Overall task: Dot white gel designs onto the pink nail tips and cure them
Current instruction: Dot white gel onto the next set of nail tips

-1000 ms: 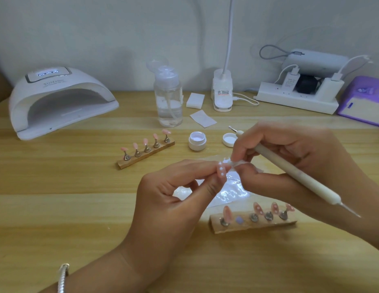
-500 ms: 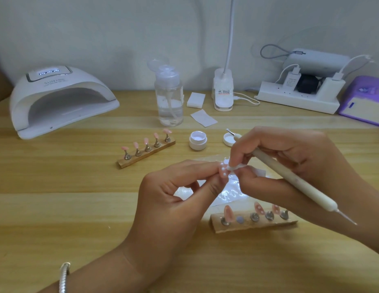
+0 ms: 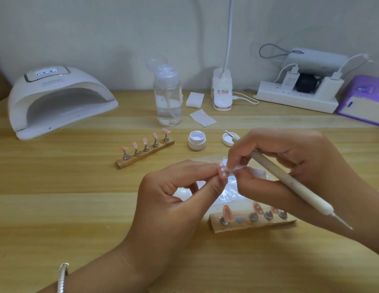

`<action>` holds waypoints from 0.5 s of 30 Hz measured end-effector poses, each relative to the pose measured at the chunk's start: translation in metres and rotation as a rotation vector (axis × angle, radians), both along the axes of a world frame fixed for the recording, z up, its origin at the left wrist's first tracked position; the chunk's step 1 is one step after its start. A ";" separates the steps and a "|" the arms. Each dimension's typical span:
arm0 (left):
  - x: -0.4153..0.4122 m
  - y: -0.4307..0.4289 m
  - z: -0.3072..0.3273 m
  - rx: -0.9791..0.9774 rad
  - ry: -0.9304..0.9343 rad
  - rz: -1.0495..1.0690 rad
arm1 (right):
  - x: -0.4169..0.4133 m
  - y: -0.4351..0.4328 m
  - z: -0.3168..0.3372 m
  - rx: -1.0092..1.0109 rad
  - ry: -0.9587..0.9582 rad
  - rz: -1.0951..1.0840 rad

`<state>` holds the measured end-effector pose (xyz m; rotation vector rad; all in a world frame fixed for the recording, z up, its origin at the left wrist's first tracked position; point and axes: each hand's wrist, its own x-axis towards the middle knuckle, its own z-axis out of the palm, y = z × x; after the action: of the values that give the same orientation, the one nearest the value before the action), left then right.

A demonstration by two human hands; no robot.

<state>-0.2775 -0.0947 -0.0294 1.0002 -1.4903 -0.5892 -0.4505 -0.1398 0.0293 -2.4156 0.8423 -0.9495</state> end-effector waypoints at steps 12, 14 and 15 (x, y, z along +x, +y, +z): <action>0.000 0.001 0.001 0.006 -0.001 -0.006 | 0.001 -0.005 0.000 -0.020 0.002 0.023; 0.000 0.001 0.001 0.008 -0.002 -0.004 | 0.002 -0.005 -0.001 -0.010 -0.003 0.023; 0.000 0.001 0.001 0.010 -0.003 -0.005 | 0.002 -0.005 -0.001 -0.005 -0.016 0.022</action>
<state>-0.2779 -0.0935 -0.0281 1.0057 -1.4945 -0.5989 -0.4488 -0.1446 0.0279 -2.4134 0.8068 -0.9617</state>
